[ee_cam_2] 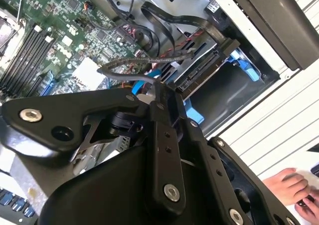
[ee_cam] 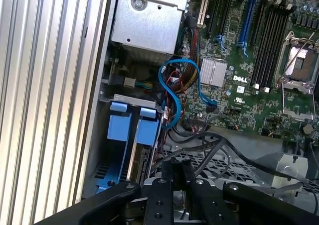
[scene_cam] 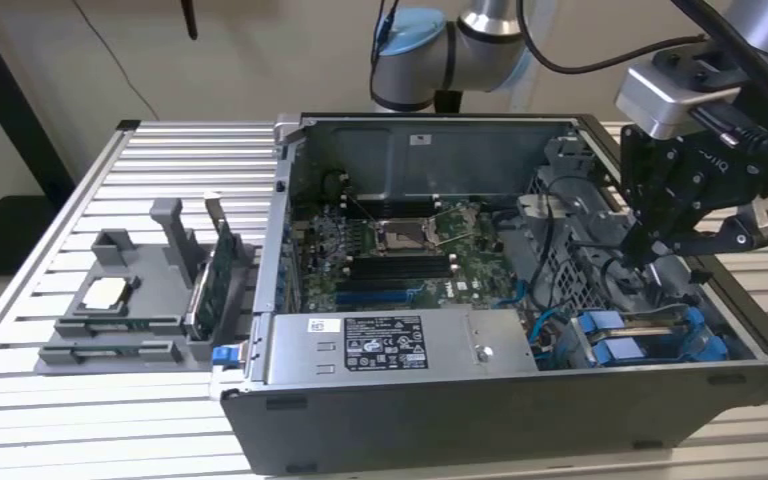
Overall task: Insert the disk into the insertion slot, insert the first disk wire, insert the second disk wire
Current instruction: 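Insert the first disk wire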
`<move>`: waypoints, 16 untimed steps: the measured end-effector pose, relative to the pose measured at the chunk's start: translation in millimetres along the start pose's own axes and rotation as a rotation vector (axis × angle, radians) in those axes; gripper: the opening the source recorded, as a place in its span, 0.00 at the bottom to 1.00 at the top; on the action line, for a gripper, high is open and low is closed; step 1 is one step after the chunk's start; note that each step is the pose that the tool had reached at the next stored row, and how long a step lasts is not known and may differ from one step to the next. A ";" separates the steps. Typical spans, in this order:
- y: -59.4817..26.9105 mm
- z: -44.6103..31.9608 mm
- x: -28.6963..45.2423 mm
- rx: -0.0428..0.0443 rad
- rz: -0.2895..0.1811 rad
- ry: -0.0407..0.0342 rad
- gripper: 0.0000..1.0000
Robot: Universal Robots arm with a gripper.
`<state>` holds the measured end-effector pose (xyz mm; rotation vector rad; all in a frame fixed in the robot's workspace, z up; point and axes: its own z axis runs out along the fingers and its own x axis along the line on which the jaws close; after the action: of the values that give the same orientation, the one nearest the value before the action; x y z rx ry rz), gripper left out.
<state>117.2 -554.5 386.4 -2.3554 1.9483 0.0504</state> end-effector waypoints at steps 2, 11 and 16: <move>0.3 0.0 -0.1 0.0000 0.000 0.0000 0.19; 0.4 3.4 0.3 -0.0006 0.000 0.0033 0.19; 0.1 5.9 0.9 -0.0010 0.000 0.0055 0.19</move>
<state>117.4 -554.9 380.4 -2.3588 1.9511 0.0450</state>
